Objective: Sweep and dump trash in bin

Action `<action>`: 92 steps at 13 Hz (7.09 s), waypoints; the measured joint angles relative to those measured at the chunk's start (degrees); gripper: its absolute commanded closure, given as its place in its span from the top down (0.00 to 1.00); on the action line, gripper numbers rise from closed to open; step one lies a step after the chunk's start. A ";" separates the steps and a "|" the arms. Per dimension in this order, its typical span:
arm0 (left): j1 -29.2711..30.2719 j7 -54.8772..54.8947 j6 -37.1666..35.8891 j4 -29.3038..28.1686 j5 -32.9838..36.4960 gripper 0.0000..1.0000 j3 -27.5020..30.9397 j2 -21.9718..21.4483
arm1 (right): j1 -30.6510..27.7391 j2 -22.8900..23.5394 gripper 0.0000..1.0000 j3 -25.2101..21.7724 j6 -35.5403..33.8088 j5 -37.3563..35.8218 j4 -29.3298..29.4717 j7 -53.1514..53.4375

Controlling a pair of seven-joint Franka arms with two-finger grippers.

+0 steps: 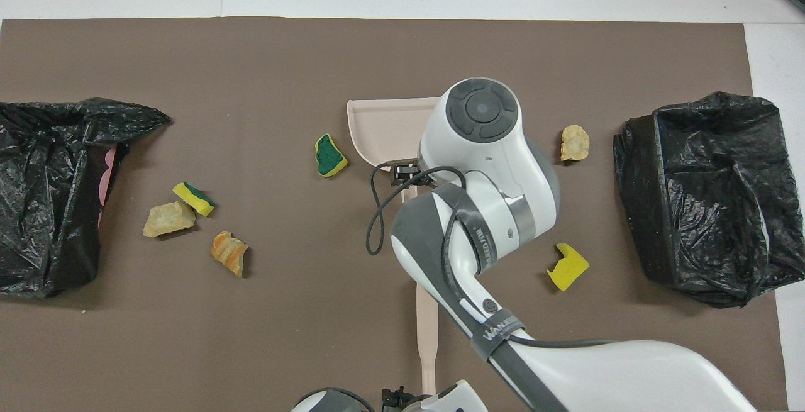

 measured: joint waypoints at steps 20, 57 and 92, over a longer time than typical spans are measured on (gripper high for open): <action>10.28 -4.96 -7.75 1.10 2.34 0.00 1.67 -0.87 | -3.91 2.27 0.00 -0.85 2.37 1.14 0.06 -22.87; 41.33 6.96 -19.31 9.12 -1.07 0.00 0.22 -1.24 | -6.16 8.11 0.00 -0.09 -4.28 -18.98 7.21 -89.59; 26.73 16.60 -2.26 19.99 -16.37 0.00 -1.70 12.87 | -6.99 8.36 0.00 -0.13 -3.53 -18.85 7.15 -88.64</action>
